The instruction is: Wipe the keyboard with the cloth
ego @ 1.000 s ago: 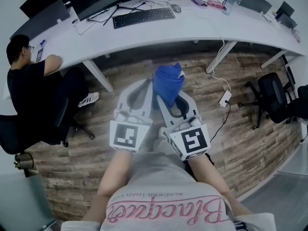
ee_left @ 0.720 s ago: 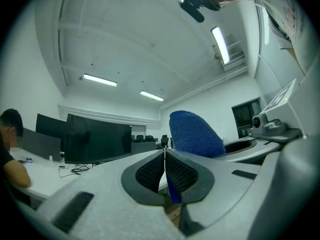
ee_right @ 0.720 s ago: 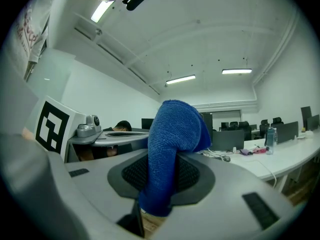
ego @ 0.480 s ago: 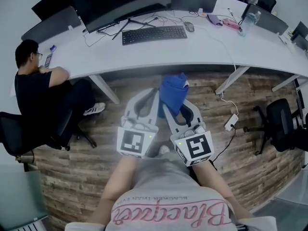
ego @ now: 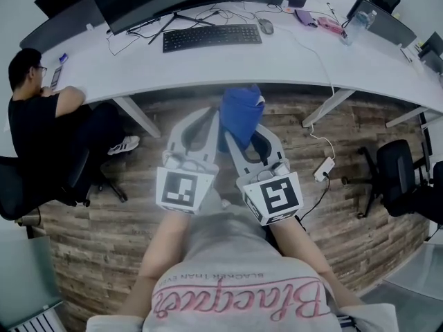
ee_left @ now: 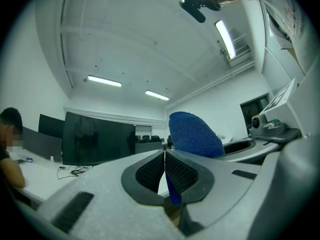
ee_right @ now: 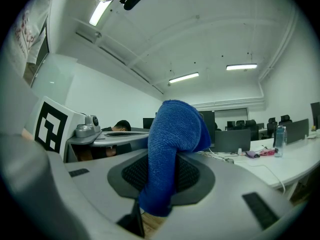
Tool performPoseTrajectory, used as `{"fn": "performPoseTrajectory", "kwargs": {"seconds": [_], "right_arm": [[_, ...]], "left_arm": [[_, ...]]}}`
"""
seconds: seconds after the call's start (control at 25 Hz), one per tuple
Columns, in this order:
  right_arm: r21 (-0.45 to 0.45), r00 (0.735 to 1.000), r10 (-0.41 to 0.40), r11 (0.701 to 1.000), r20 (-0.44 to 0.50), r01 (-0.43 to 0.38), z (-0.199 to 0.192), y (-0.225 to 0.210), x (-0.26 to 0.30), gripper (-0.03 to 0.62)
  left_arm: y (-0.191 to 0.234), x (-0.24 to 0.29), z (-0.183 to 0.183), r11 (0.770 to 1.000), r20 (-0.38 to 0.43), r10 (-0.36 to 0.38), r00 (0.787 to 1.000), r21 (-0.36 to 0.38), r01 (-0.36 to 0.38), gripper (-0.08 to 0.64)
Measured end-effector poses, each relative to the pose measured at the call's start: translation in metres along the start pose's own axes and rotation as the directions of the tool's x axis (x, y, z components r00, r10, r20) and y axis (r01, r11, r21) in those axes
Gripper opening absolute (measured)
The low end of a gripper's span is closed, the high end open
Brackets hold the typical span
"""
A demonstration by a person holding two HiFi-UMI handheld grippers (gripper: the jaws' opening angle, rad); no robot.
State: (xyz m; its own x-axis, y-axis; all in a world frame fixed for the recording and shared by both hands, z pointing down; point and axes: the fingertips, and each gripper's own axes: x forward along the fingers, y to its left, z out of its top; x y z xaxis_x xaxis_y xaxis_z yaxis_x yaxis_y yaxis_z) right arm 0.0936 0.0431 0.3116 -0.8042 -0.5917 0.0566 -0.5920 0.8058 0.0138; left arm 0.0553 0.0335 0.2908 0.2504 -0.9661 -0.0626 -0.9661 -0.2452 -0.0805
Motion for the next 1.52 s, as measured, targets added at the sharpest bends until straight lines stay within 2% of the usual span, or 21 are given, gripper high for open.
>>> {"fn": "performPoseTrajectory", "kwargs": {"seconds": [0.44, 0.72, 1.12, 1.52], "right_arm": [[0.009, 1.0, 0.015, 1.0, -0.002, -0.015, -0.005, -0.027, 0.037, 0.1], [0.006, 1.0, 0.019, 1.0, -0.008, -0.019, -0.004, -0.051, 0.08, 0.1], [0.007, 1.0, 0.009, 1.0, -0.016, -0.009, 0.0, -0.084, 0.164, 0.1], [0.003, 0.998, 0.037, 0.999, -0.048, -0.037, 0.0, -0.1, 0.268, 0.1]], "left_arm": [[0.023, 0.039, -0.009, 1.0, -0.012, 0.021, 1.0, -0.008, -0.021, 0.006], [0.057, 0.08, -0.016, 1.0, -0.007, 0.022, 1.0, 0.003, -0.022, 0.006], [0.125, 0.138, -0.027, 1.0, -0.02, 0.023, 1.0, -0.004, -0.023, 0.006], [0.219, 0.191, -0.043, 0.999, -0.034, 0.045, 0.998, -0.005, -0.045, 0.006]]}}
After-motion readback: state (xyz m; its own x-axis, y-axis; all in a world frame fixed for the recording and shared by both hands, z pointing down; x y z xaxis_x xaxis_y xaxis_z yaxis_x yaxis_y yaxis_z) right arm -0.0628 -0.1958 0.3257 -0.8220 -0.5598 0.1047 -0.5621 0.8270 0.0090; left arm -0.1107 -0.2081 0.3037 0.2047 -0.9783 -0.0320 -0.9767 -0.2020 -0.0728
